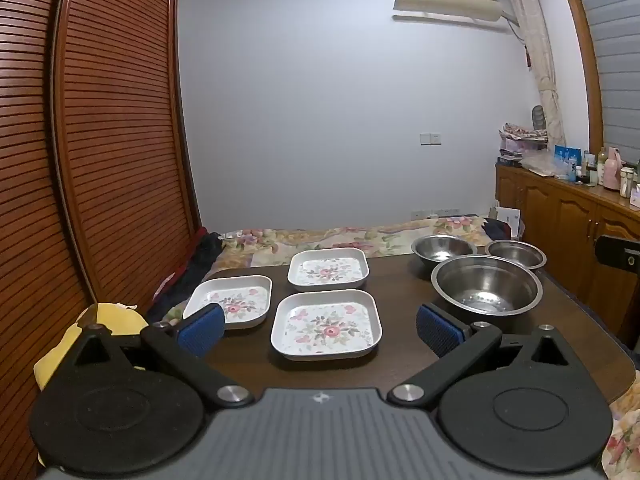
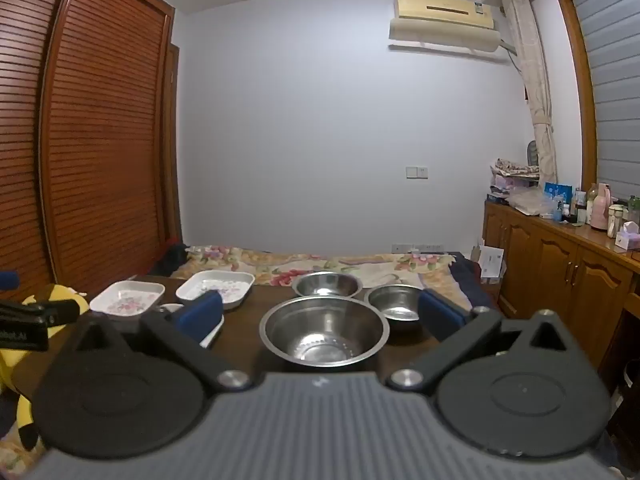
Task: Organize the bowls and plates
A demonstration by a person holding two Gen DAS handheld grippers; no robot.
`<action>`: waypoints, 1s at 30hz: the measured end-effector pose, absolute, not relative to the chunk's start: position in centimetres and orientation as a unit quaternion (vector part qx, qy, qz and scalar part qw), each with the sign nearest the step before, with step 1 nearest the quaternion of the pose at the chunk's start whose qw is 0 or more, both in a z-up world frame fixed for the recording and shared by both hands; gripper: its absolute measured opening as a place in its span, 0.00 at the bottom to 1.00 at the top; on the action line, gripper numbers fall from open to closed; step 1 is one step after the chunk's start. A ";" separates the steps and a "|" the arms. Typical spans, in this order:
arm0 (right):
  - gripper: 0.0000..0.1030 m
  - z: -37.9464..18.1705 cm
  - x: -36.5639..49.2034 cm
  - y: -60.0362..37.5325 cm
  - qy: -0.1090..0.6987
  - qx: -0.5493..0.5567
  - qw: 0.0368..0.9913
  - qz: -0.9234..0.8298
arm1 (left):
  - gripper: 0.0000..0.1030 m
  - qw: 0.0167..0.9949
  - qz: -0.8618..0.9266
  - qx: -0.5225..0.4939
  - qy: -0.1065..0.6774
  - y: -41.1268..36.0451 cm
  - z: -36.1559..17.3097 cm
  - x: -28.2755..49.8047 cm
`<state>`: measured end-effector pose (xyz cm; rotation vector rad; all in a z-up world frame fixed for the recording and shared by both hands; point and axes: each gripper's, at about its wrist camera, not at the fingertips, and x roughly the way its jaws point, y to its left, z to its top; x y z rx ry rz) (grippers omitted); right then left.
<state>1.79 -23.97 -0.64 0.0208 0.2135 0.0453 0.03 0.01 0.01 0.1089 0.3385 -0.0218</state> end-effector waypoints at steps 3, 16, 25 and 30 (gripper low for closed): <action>1.00 -0.6 1.7 -24.0 0.103 0.009 0.994 0.022 | 1.00 0.984 -0.010 0.055 0.167 0.0 0.0 0.0; 1.00 -0.8 1.9 -23.7 0.103 0.007 0.994 0.021 | 1.00 0.985 -0.011 0.056 0.166 1.1 -0.6 0.0; 1.00 -0.6 1.6 -23.9 0.105 0.008 0.994 0.022 | 1.00 0.985 -0.009 0.056 0.166 0.3 -0.2 0.0; 1.00 -0.6 1.5 -24.0 0.105 0.007 0.994 0.023 | 1.00 0.985 -0.009 0.056 0.165 0.4 -0.2 -0.1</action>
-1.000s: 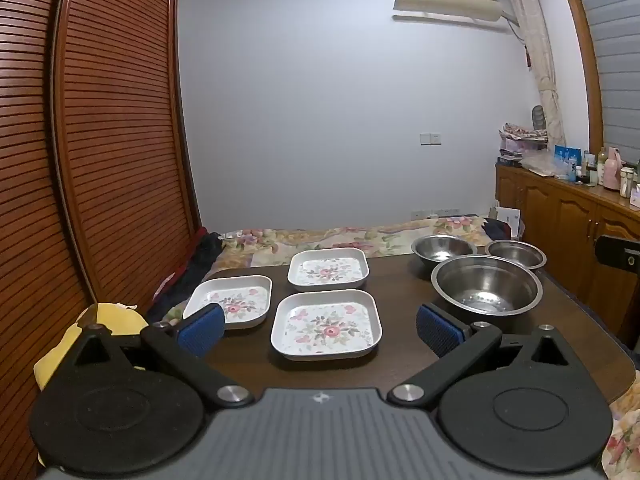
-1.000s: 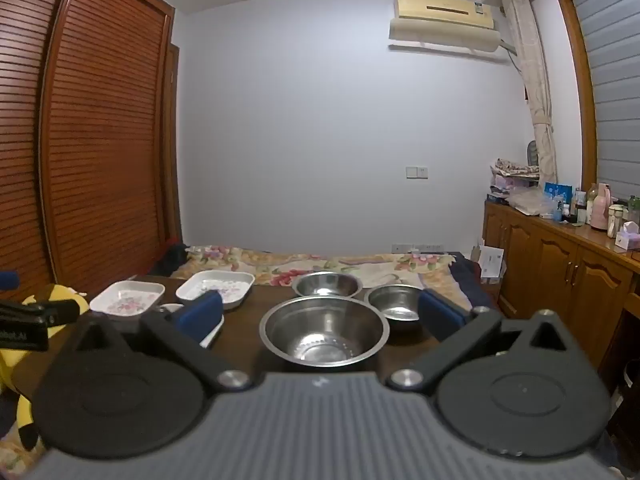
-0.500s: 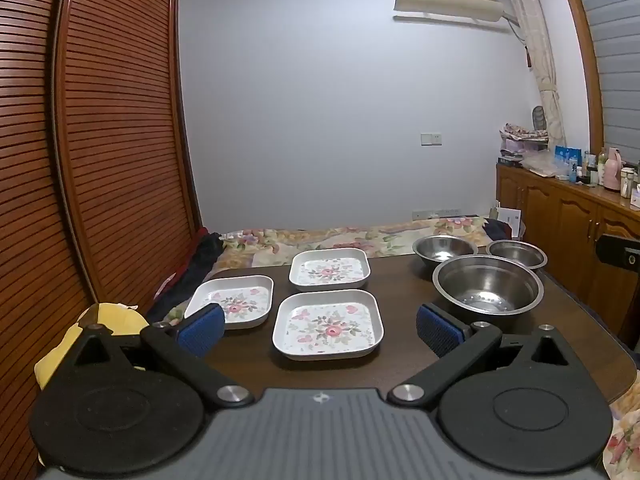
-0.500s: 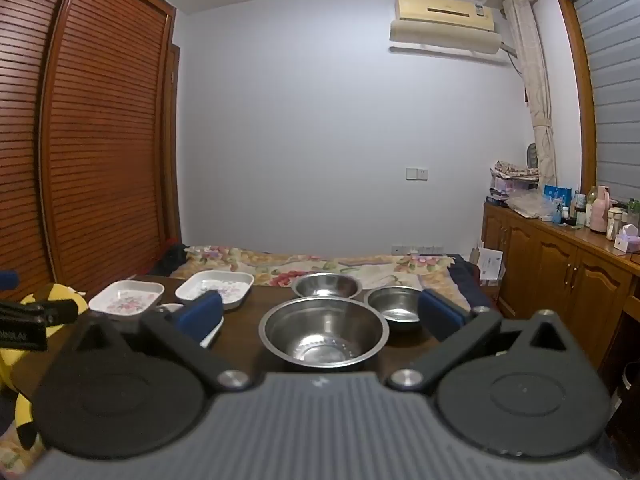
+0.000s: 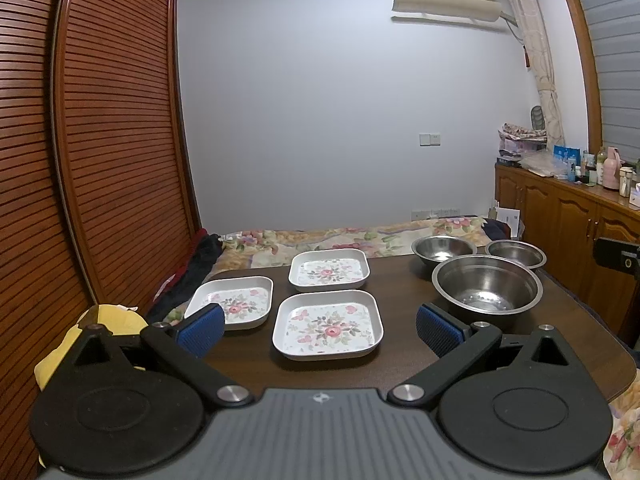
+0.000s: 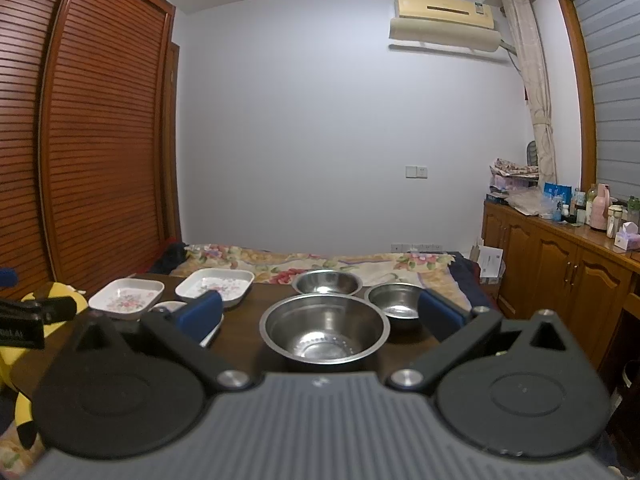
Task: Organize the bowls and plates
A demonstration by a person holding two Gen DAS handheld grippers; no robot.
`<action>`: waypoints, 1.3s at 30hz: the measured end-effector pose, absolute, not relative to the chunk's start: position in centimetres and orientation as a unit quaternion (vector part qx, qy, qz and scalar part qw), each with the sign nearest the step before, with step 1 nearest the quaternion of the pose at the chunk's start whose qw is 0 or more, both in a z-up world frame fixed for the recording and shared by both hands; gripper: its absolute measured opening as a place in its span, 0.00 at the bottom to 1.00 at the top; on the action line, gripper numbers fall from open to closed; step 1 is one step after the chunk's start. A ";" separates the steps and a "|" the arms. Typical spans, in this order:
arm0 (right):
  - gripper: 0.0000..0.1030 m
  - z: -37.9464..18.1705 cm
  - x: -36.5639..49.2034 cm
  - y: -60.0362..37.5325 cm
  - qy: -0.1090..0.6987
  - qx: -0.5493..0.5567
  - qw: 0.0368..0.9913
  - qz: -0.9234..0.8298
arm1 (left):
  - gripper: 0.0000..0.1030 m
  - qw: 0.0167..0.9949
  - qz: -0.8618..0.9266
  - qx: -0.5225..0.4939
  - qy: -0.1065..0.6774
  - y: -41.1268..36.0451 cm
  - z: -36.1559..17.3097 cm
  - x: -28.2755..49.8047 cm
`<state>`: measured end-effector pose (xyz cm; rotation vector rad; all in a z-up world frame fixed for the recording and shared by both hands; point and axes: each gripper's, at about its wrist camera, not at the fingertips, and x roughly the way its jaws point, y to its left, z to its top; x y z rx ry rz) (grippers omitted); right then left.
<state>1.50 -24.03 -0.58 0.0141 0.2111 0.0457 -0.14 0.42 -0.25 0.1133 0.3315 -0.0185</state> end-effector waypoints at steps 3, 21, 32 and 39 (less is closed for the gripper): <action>1.00 -0.6 1.5 -24.0 0.105 0.007 0.994 0.022 | 1.00 0.985 -0.010 0.058 0.165 0.3 -0.1 -0.2; 1.00 -0.6 1.5 -23.9 0.106 0.006 0.994 0.022 | 1.00 0.984 -0.011 0.057 0.166 0.2 0.1 -0.2; 1.00 -0.7 1.5 -24.0 0.105 0.006 0.994 0.022 | 1.00 0.985 -0.011 0.053 0.164 0.4 0.0 -0.1; 1.00 -0.7 1.5 -23.9 0.105 0.006 0.994 0.022 | 1.00 0.985 -0.011 0.053 0.163 0.4 0.0 -0.2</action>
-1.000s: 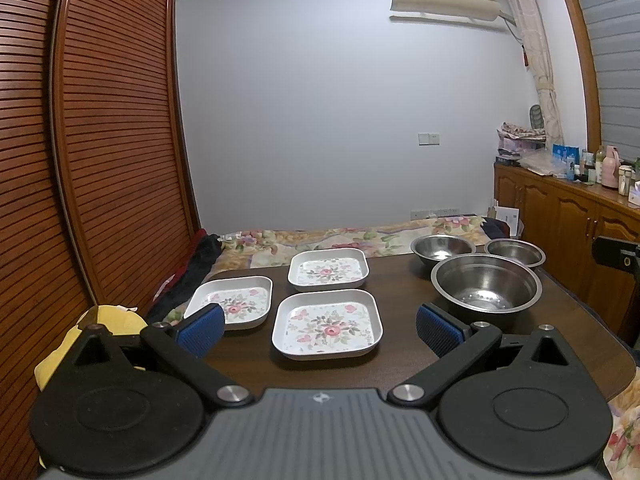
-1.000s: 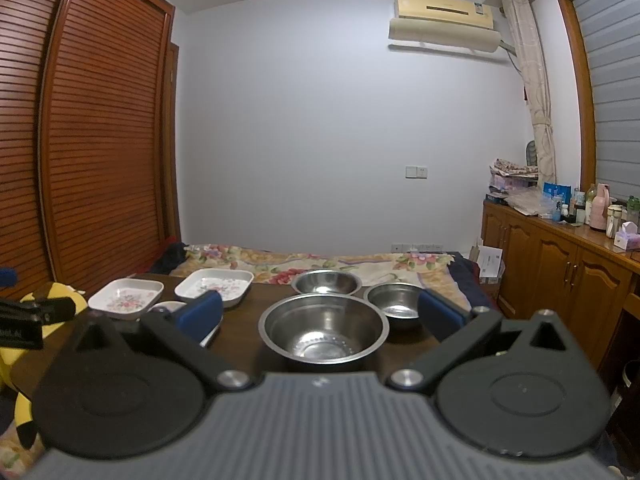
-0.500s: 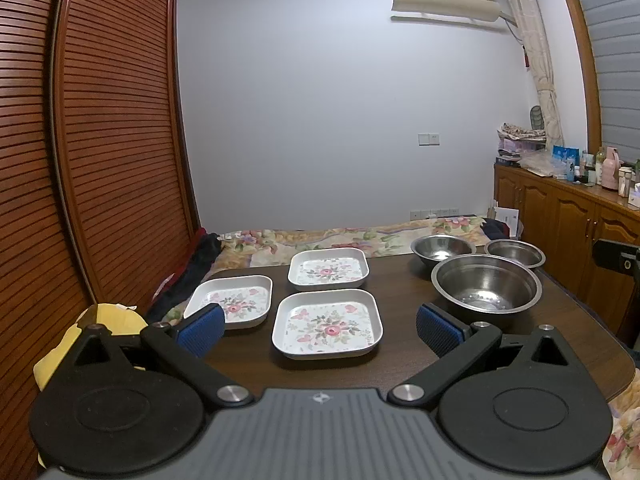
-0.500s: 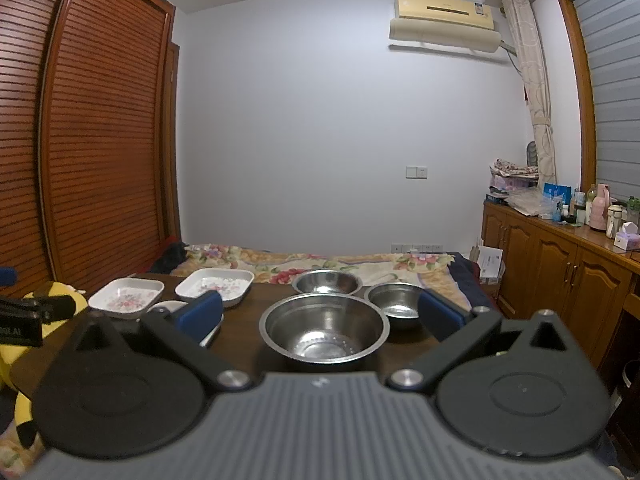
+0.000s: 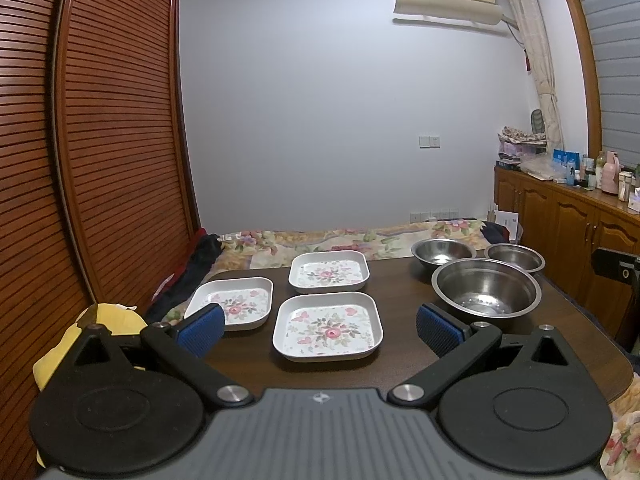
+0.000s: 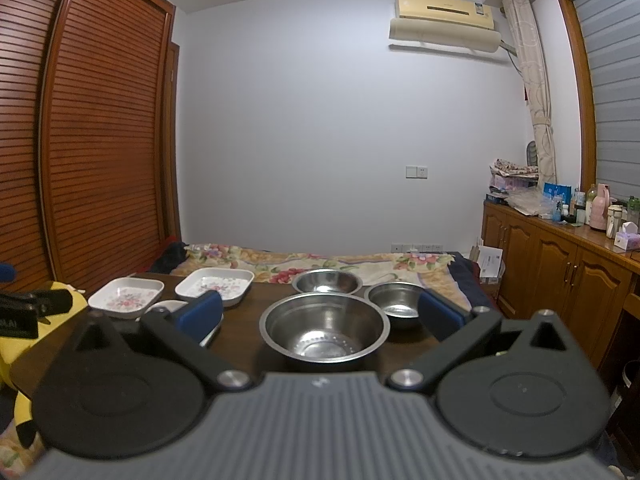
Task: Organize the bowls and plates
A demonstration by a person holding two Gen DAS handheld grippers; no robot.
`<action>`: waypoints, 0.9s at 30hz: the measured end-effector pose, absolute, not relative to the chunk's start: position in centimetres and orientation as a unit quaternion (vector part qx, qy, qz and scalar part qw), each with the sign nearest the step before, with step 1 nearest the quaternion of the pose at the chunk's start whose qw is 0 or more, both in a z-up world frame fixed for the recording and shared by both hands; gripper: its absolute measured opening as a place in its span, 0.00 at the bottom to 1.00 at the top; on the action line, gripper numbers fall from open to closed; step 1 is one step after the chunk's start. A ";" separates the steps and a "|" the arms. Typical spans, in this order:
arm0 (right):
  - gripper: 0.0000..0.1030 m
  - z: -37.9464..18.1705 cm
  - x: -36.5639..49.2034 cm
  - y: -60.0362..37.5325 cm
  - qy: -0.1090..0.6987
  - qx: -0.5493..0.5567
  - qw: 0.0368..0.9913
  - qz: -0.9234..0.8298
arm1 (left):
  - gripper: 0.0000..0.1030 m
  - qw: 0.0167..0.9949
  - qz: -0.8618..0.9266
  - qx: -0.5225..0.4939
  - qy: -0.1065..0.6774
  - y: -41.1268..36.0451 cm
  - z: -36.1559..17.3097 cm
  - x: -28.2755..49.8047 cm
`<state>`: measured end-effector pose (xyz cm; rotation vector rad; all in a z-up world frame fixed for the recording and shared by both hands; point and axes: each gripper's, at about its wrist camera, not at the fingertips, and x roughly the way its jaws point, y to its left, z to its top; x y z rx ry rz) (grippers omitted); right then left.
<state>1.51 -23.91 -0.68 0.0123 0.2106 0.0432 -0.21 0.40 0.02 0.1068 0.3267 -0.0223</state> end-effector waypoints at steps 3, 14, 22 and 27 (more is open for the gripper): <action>1.00 -0.7 1.6 -23.9 0.106 0.006 0.994 0.022 | 1.00 0.985 -0.012 0.054 0.163 0.4 0.0 -0.2; 1.00 -0.9 1.6 -23.8 0.107 0.006 0.994 0.023 | 1.00 0.984 -0.013 0.050 0.168 0.5 -0.1 -0.1; 1.00 -1.6 2.3 -23.0 0.113 0.003 0.993 0.031 | 1.00 0.983 -0.008 0.048 0.180 1.0 -1.0 0.8; 1.00 -2.2 3.5 -21.9 0.118 -0.003 0.992 0.047 | 1.00 0.979 -0.002 0.051 0.199 1.7 -2.2 2.3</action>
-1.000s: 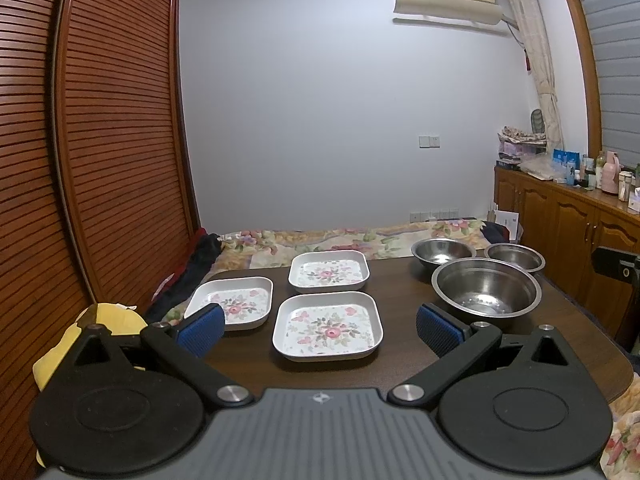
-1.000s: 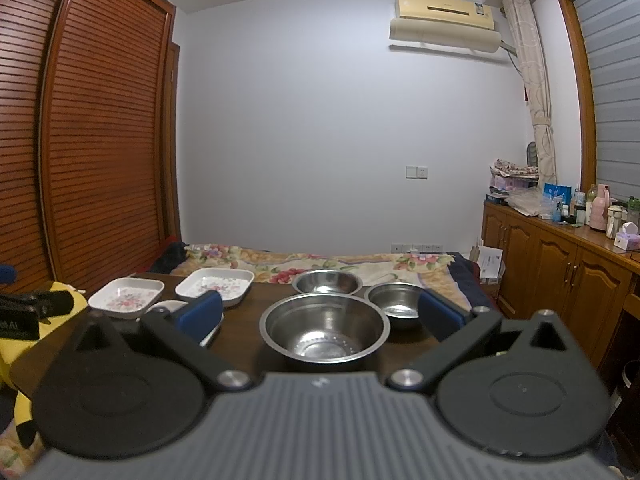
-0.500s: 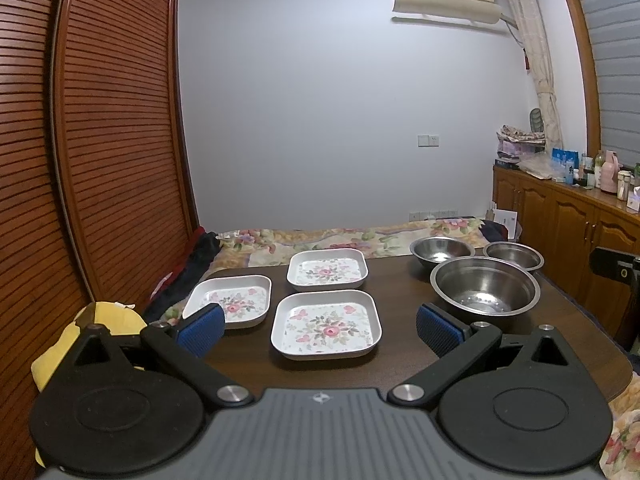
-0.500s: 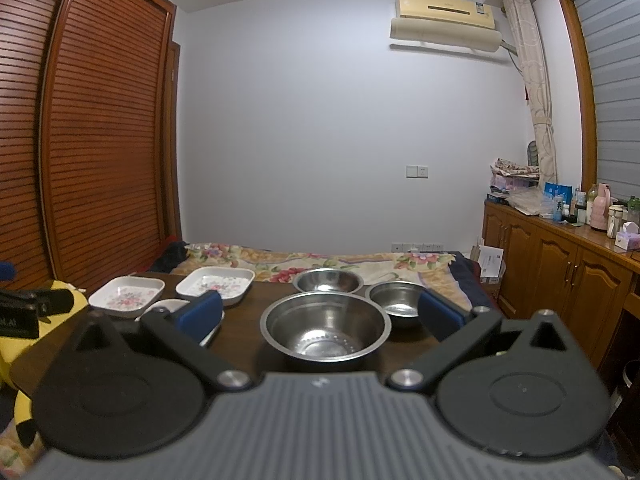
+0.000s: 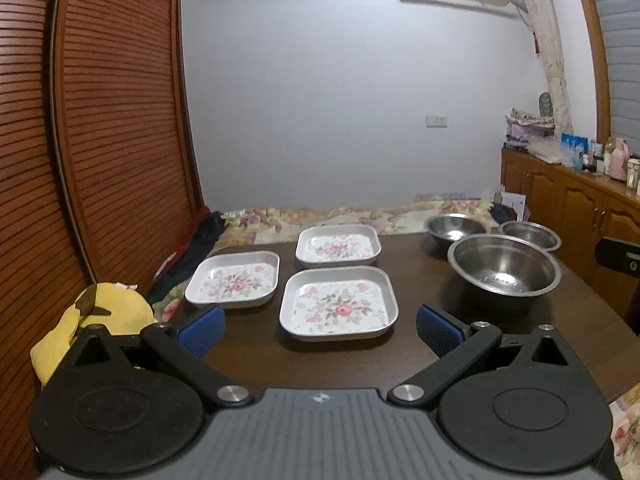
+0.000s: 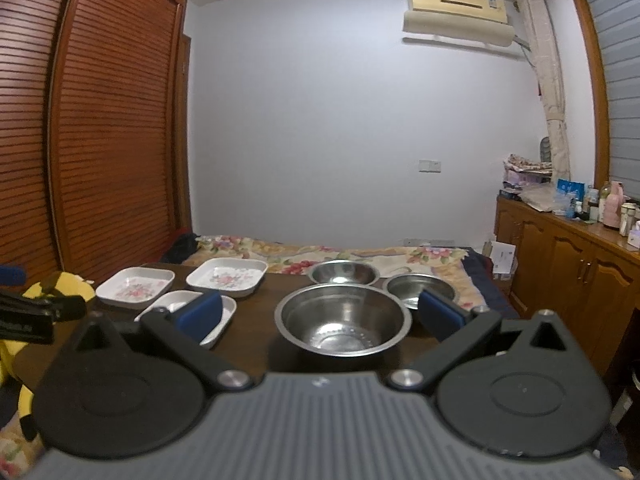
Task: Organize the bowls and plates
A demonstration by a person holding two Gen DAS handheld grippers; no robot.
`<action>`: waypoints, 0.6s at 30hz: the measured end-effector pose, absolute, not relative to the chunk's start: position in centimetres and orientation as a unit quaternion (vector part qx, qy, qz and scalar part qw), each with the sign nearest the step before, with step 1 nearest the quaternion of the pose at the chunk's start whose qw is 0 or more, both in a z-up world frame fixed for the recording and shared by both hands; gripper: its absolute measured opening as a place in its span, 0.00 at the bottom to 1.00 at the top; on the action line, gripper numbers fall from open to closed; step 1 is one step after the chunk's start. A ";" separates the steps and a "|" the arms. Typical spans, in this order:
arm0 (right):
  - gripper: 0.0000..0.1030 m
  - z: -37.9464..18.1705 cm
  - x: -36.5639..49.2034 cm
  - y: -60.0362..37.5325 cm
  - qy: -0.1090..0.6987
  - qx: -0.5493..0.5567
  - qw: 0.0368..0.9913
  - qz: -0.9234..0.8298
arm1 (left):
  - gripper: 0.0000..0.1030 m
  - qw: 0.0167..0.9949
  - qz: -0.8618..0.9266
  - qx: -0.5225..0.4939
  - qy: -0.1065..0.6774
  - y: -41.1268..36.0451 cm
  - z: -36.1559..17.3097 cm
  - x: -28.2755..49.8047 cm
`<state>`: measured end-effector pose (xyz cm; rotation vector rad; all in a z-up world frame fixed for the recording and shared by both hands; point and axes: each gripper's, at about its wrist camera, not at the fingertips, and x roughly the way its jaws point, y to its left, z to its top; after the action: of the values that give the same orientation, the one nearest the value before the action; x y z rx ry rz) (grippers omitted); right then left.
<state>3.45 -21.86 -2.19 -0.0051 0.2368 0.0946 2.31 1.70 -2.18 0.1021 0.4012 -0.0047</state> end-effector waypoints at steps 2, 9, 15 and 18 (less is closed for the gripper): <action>1.00 -2.4 4.0 -21.3 0.120 -0.004 0.991 0.055 | 1.00 0.976 -0.003 0.049 0.211 2.0 -2.6 3.1; 1.00 -3.0 6.2 -19.3 0.129 -0.005 0.988 0.089 | 1.00 0.966 0.012 0.059 0.253 2.9 -3.9 6.1; 1.00 -3.7 7.9 -17.8 0.143 -0.007 0.983 0.114 | 1.00 0.960 0.020 0.062 0.273 3.4 -4.7 8.0; 1.00 -3.7 8.8 -17.4 0.149 -0.009 0.981 0.123 | 1.00 0.962 0.012 0.060 0.267 3.6 -4.9 8.6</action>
<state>8.79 -17.35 -3.74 -0.0176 0.2997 0.2469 8.60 3.63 -4.87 0.1219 0.5415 0.0244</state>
